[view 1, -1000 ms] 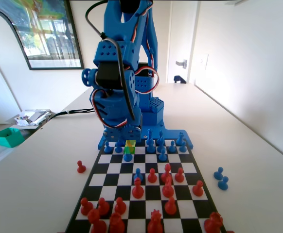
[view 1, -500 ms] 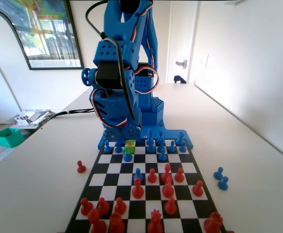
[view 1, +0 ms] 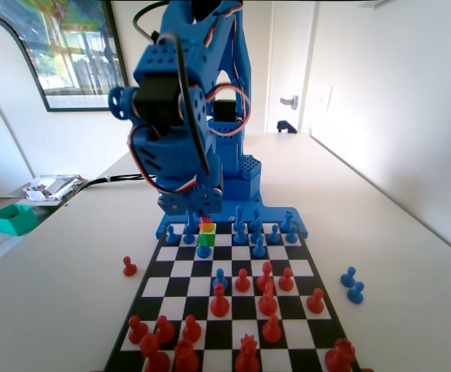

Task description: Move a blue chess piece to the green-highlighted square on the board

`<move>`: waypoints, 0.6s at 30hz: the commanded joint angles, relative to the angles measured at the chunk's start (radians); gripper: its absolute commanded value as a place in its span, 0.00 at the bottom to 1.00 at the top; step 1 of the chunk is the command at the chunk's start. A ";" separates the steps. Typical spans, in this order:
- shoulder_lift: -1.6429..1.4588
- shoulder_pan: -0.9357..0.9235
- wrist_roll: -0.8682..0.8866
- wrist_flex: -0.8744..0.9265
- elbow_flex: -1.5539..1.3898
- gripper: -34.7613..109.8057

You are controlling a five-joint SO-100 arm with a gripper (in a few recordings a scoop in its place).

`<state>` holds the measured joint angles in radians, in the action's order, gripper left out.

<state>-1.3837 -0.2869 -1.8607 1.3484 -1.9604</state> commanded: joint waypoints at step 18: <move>0.038 -0.391 -0.186 0.311 0.517 0.25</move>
<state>-1.3576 -0.5998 -2.0049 1.6137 -1.5616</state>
